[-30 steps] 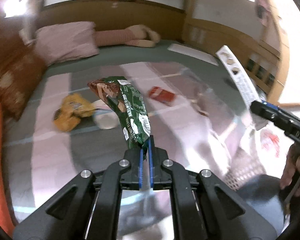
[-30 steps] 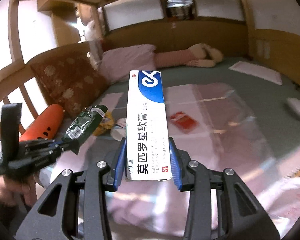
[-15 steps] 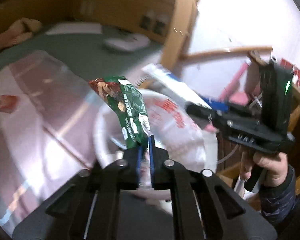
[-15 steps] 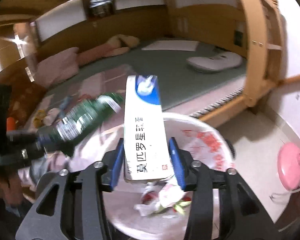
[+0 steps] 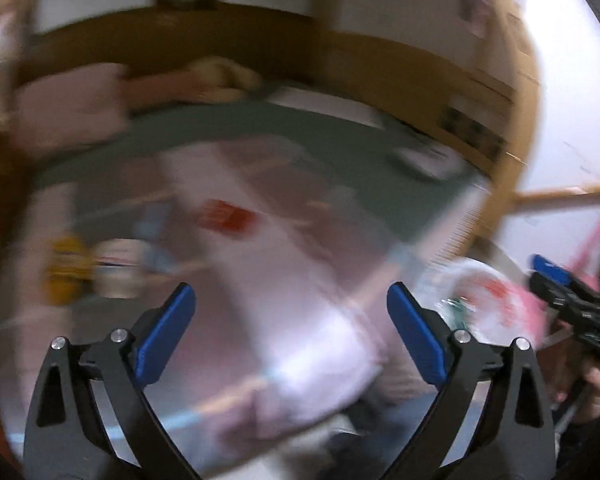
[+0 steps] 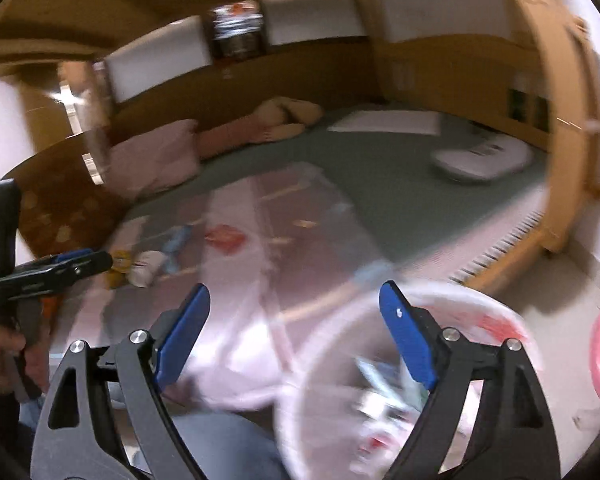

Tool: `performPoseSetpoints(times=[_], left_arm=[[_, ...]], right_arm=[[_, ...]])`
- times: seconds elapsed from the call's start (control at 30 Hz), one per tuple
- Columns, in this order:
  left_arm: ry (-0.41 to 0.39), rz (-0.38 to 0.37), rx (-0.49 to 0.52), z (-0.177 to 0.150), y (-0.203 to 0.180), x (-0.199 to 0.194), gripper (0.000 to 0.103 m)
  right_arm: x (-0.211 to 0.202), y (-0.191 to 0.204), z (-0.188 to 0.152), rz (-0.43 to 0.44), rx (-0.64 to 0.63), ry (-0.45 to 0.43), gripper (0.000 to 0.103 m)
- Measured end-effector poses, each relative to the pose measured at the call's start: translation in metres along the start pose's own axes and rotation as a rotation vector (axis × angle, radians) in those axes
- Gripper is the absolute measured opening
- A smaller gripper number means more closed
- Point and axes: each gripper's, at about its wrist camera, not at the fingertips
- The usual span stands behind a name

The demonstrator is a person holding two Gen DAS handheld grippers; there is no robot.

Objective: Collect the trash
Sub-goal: 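Return both open tools over the bed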

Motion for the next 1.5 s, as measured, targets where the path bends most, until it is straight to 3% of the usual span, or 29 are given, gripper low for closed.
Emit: performPoseSetpoints(times=[0.1, 0.2, 0.33, 0.4, 0.53, 1.27, 1.5], left_arm=[[-0.022, 0.155, -0.041, -0.001, 0.067, -0.018, 0.097], [-0.036, 0.288, -0.072, -0.013, 0.111, -0.026, 0.097], [-0.022, 0.369, -0.131, -0.041, 0.15, -0.024, 0.097], [0.031, 0.43, -0.136, -0.05, 0.163, -0.015, 0.097], [0.009, 0.404, -0.189, -0.049, 0.165, -0.018, 0.097], [0.053, 0.4, -0.181, -0.055, 0.153, -0.008, 0.097], [0.073, 0.423, -0.184, -0.047, 0.174, 0.009, 0.097]], right_arm=[[0.036, 0.05, 0.006, 0.098, -0.041, -0.005, 0.085], [0.075, 0.095, 0.008, 0.166, -0.076, -0.002, 0.087], [0.124, 0.143, 0.002, 0.207, -0.134, 0.014, 0.087], [0.143, 0.158, -0.008, 0.21, -0.146, 0.023, 0.087], [0.155, 0.168, -0.03, 0.205, -0.183, 0.114, 0.087], [0.165, 0.176, -0.039, 0.214, -0.218, 0.144, 0.087], [0.206, 0.196, -0.042, 0.225, -0.293, 0.187, 0.087]])
Point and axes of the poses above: each gripper's, at about its wrist camera, not at the fingertips, and x roughly the way its jaws point, y to its left, z to its top, and after that the axes turned 12 degrees about -y, right-handed
